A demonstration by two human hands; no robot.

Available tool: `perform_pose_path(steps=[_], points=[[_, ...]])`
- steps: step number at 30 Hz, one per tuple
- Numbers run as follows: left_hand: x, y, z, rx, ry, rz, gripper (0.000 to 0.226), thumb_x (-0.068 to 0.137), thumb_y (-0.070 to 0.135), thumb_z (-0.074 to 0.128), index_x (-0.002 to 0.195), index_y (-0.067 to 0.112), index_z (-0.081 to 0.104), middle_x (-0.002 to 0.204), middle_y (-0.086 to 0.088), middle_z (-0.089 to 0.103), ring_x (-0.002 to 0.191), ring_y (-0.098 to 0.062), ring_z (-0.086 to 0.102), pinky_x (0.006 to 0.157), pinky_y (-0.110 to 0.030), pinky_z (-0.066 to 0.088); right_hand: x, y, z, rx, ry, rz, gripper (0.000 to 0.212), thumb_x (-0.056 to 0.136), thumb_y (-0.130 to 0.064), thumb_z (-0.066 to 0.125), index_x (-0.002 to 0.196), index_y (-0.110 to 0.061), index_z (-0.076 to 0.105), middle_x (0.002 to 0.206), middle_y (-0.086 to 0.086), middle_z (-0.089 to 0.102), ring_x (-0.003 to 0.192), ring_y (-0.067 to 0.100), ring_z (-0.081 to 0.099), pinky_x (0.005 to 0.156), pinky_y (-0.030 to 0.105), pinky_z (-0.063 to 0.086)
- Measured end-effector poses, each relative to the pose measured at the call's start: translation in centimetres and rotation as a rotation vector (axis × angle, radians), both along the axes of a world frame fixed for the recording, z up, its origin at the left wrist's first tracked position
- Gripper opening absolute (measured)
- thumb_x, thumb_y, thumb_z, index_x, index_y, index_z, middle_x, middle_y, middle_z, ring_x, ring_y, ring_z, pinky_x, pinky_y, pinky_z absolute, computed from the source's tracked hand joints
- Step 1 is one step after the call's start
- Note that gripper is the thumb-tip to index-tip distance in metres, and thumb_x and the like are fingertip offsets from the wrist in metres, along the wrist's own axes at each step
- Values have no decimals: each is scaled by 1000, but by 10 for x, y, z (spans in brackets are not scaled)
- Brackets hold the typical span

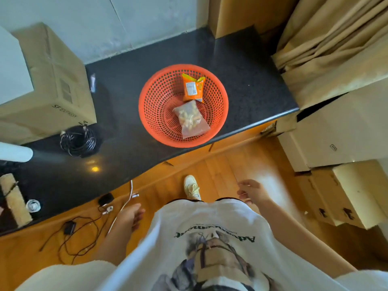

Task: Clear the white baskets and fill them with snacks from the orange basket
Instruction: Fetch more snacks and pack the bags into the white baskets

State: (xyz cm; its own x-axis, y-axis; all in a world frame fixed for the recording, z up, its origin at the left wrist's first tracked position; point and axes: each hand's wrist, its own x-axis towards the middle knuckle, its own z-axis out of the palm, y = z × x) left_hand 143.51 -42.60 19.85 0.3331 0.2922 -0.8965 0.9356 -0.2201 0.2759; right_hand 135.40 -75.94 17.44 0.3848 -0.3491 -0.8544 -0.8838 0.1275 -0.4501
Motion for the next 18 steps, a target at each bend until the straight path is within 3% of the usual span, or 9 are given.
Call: perform_pose_path(steps=[2, 4, 9, 11, 14, 16, 18], points=[[36, -16, -1, 44, -87, -50, 28, 94, 26, 51, 111, 7, 62, 90, -4, 65, 73, -14, 55, 67, -29, 44, 11, -5, 2, -19, 9, -31, 10, 92, -9, 49, 97, -11, 57, 67, 6, 59, 55, 17, 51, 44, 20, 36], [84, -44, 6, 11, -187, -80, 23, 93, 26, 52, 108, 13, 63, 84, -1, 64, 76, -15, 58, 61, -26, 44, 29, -11, 5, -23, -8, -65, 11, 91, -9, 49, 96, -12, 59, 68, 6, 61, 55, 18, 53, 49, 24, 38], [160, -99, 18, -167, -415, -448, 17, 95, 20, 47, 103, 23, 61, 85, 2, 66, 76, -12, 60, 63, -22, 45, 106, -16, 11, 14, -150, -103, 15, 88, -4, 50, 89, -14, 60, 67, 6, 62, 51, 16, 54, 46, 23, 40], [181, -116, 6, -172, -470, -648, 19, 94, 17, 47, 102, 28, 60, 89, 6, 65, 82, -9, 61, 71, -22, 47, 148, -17, 5, 33, -241, -86, 16, 88, -2, 50, 87, -14, 61, 64, 3, 62, 51, 14, 55, 45, 23, 42], [205, -137, -27, 34, -642, -1156, 29, 91, 12, 51, 115, 27, 56, 109, 10, 61, 104, -9, 57, 88, -29, 49, 209, -19, -12, 55, -362, -51, 18, 87, -3, 53, 89, -18, 61, 67, 0, 63, 56, 9, 59, 50, 20, 48], [223, -148, -50, 160, -810, -1559, 48, 86, 2, 51, 128, 24, 48, 133, 6, 49, 124, -15, 46, 98, -34, 43, 246, -20, -27, 34, -402, -36, 20, 85, -4, 56, 95, -21, 59, 81, 0, 61, 72, 12, 60, 66, 27, 52], [241, -157, -74, 251, -857, -1888, 71, 80, -5, 52, 141, 26, 31, 153, 5, 25, 140, -19, 27, 107, -36, 33, 281, -20, -44, -19, -429, -20, 30, 84, -5, 60, 109, -20, 52, 99, 0, 56, 90, 16, 55, 84, 33, 46]])
